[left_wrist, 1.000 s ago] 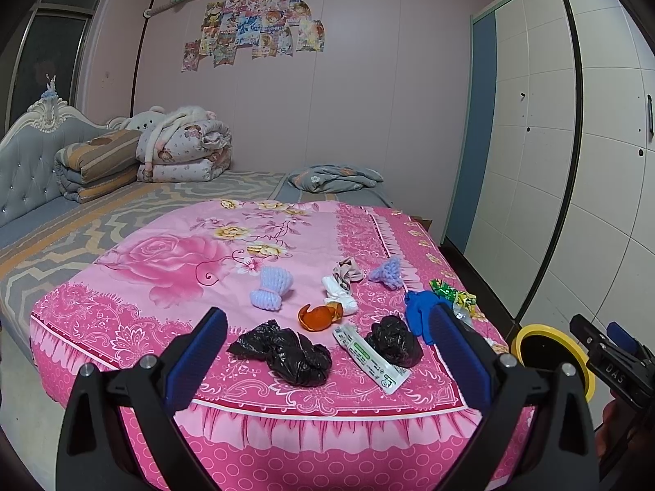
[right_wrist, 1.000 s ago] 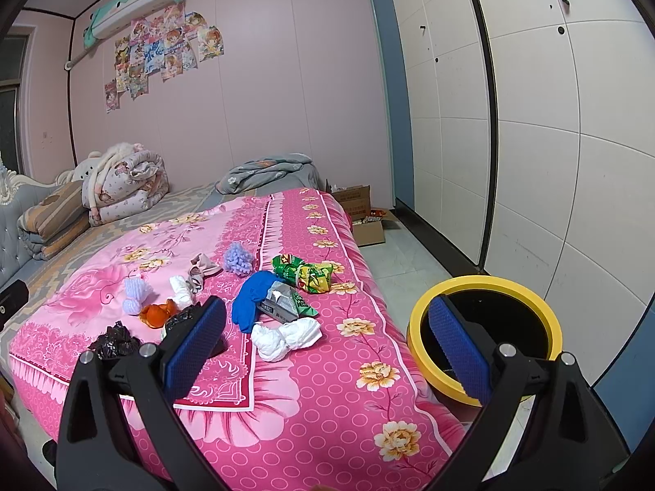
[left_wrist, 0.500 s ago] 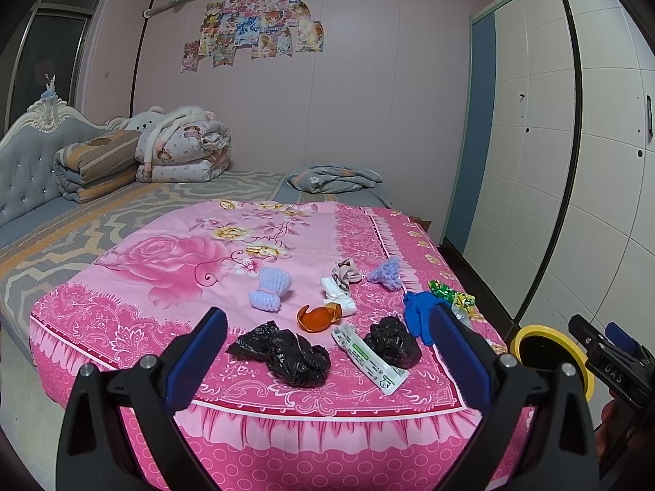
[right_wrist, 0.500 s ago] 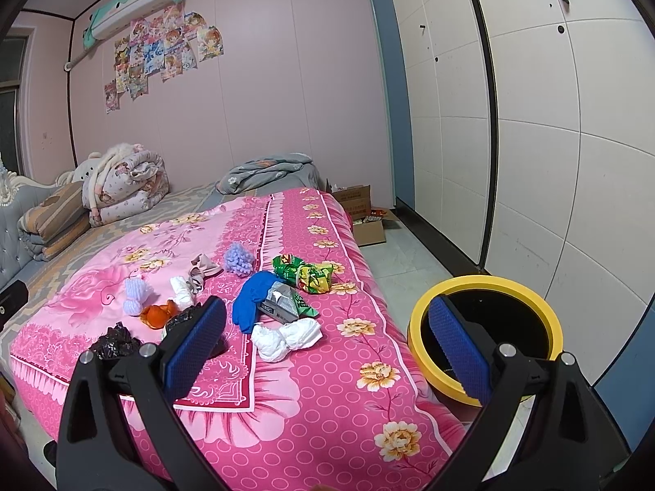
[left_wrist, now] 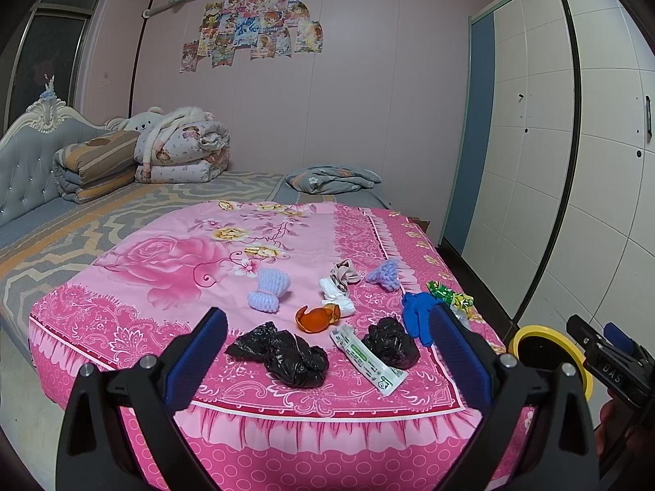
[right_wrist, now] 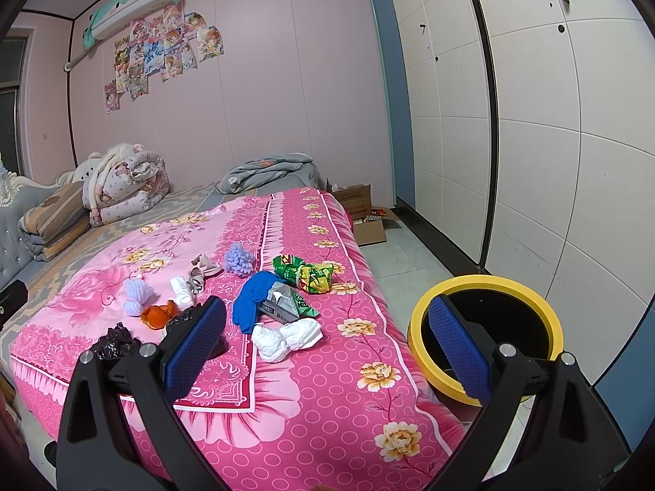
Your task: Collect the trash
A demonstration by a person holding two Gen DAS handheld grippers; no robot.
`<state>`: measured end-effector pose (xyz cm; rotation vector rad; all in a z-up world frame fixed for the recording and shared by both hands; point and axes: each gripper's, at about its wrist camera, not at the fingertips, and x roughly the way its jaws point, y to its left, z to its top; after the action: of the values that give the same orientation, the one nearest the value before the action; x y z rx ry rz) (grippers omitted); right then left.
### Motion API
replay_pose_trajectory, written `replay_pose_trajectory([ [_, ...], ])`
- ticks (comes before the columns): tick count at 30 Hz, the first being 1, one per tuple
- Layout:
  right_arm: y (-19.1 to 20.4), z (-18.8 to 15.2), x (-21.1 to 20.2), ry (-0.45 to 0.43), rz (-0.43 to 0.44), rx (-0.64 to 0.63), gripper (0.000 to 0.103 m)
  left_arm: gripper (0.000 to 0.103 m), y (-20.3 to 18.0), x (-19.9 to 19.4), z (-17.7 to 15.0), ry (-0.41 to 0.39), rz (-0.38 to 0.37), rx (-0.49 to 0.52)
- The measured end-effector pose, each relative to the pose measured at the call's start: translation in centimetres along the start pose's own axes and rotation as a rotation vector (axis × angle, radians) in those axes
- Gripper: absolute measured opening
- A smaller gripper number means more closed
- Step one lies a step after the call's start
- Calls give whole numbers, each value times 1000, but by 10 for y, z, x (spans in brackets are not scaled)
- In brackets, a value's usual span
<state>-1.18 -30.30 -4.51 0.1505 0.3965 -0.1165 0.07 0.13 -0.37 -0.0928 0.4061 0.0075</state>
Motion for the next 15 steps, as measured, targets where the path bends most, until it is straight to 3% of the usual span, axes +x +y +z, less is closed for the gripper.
replay_pose_trajectory([
  [15,3,-1,-2,4,-1,3,95,95,-1,0,0,1,0,0],
])
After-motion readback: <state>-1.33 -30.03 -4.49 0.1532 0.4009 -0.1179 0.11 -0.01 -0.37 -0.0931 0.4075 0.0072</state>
